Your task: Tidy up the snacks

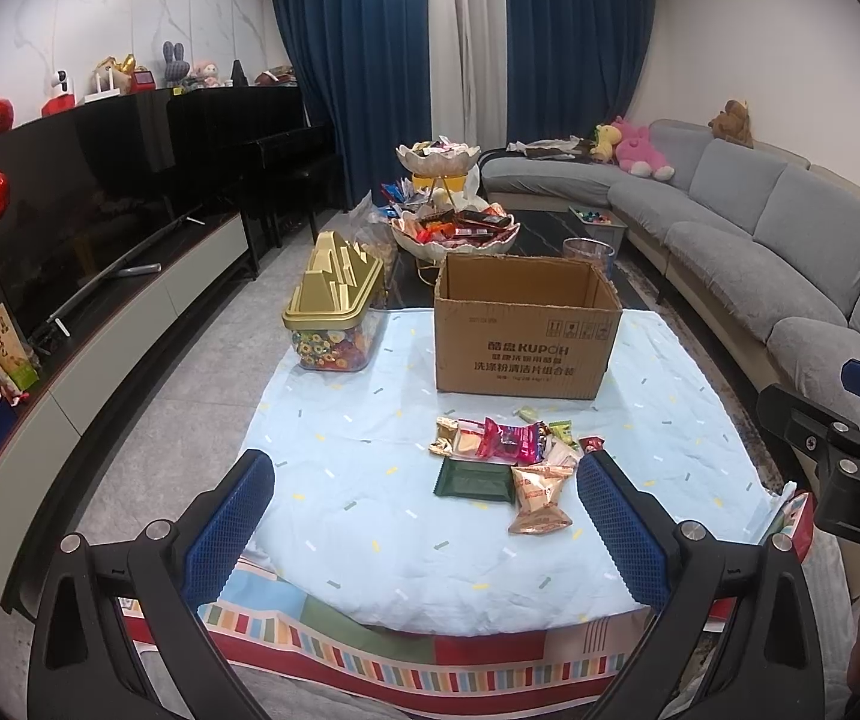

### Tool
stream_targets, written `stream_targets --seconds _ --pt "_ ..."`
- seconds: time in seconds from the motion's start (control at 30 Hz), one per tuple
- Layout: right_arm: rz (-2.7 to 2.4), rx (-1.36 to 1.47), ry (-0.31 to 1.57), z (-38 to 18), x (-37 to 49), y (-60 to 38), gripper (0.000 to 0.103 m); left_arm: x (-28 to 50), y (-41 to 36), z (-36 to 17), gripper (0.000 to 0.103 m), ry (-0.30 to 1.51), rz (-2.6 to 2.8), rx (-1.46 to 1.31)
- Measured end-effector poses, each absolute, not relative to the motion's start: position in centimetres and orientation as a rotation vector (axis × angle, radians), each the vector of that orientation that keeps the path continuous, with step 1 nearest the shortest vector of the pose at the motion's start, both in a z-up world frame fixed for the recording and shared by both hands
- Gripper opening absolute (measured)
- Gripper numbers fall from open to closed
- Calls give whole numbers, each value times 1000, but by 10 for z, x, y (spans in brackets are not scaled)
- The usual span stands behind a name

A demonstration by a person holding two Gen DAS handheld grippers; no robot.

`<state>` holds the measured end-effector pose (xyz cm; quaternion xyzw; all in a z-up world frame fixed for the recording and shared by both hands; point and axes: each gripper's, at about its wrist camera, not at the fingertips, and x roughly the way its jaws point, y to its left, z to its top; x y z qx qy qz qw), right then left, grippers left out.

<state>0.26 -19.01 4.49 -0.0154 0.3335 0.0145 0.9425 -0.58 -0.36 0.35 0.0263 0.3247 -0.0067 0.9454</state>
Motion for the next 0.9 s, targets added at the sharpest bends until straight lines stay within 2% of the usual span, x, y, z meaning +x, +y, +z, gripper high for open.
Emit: stream_targets --seconds 0.9 --pt "29 -31 676 49 2 -189 102 -6 -1 9 103 654 -14 53"
